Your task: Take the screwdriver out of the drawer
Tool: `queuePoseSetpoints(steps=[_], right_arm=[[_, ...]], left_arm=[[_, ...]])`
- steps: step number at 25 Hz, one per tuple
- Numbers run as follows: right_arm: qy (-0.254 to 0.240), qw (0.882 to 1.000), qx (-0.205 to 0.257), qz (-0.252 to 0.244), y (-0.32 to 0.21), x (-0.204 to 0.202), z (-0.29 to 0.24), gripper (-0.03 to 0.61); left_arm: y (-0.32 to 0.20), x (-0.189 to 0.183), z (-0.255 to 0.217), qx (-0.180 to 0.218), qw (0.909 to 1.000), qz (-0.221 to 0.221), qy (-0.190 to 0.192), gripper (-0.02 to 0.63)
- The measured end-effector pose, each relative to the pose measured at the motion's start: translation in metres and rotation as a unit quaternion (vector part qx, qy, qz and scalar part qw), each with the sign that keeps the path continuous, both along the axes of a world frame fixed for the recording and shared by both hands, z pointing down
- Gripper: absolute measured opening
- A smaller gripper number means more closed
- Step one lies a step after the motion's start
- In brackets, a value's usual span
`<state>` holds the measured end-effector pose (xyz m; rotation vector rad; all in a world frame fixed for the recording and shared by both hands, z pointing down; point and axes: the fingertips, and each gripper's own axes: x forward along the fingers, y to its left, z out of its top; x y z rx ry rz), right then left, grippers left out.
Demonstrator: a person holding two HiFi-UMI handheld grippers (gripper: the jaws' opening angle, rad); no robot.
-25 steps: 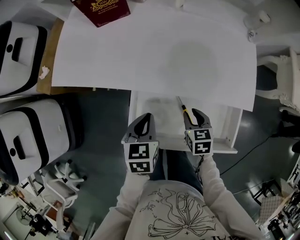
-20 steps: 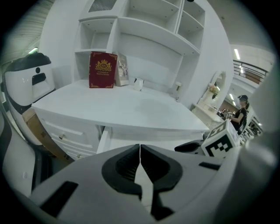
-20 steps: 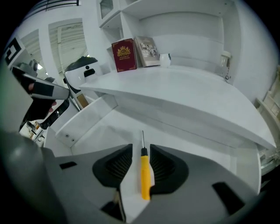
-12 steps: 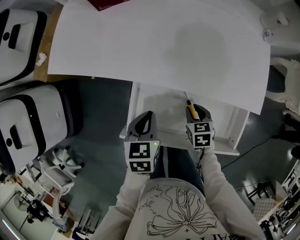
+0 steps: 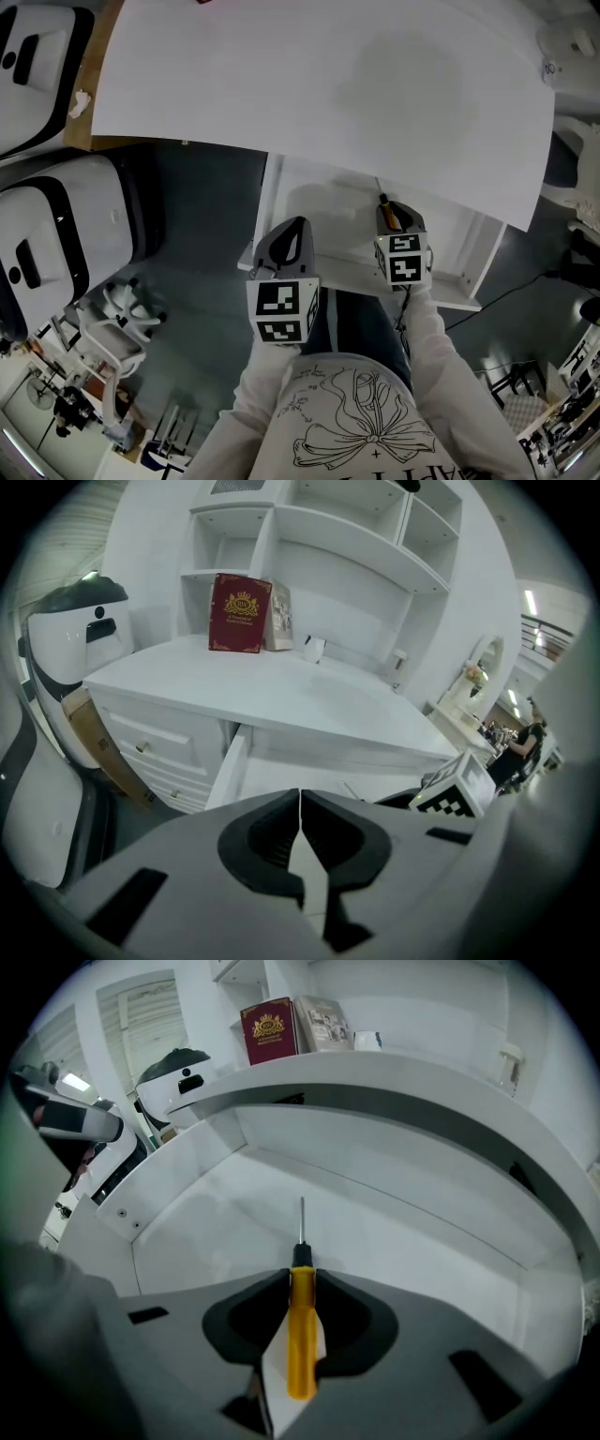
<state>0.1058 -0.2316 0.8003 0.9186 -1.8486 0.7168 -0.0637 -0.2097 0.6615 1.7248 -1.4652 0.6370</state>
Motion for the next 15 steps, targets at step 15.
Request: queuePoseSetpoints(steps=[15], right_arm=[[-0.012,1.0,0.0,-0.02,0.009,-0.005,-0.023,0.078]], left_arm=[[-0.002,-0.001,-0.02,0.024,0.9997,0.002,0.002,0.009]])
